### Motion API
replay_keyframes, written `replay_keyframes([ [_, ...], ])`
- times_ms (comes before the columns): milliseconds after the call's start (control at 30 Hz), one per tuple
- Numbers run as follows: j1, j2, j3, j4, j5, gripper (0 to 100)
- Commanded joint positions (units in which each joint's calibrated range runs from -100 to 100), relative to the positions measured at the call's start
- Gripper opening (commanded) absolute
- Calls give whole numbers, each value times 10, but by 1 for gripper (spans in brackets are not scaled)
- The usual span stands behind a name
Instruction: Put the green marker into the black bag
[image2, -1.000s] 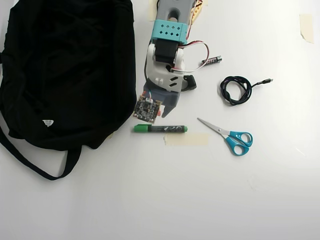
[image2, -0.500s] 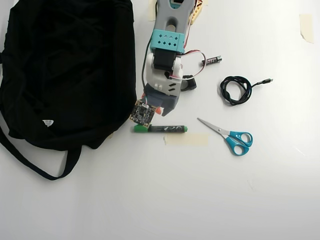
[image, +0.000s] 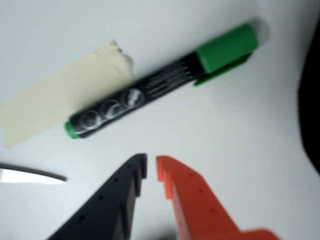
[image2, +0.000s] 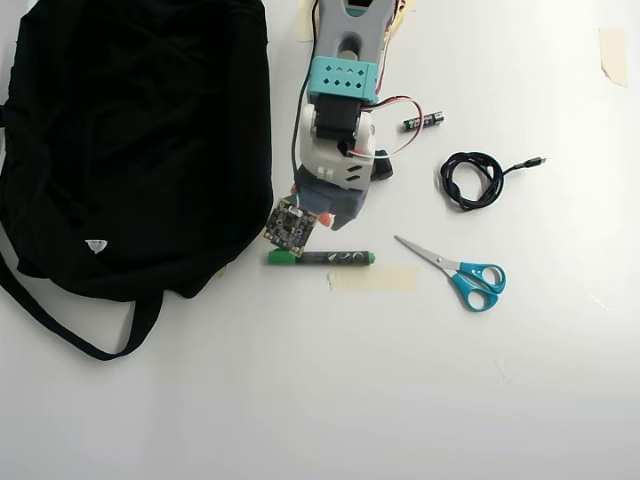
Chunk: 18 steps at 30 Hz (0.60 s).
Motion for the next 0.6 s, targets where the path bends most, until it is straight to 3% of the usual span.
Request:
replay_keyframes([
  [0,-6,-5,-30,2,-7,2],
  [567,-25,12,-57,22,-48,2],
])
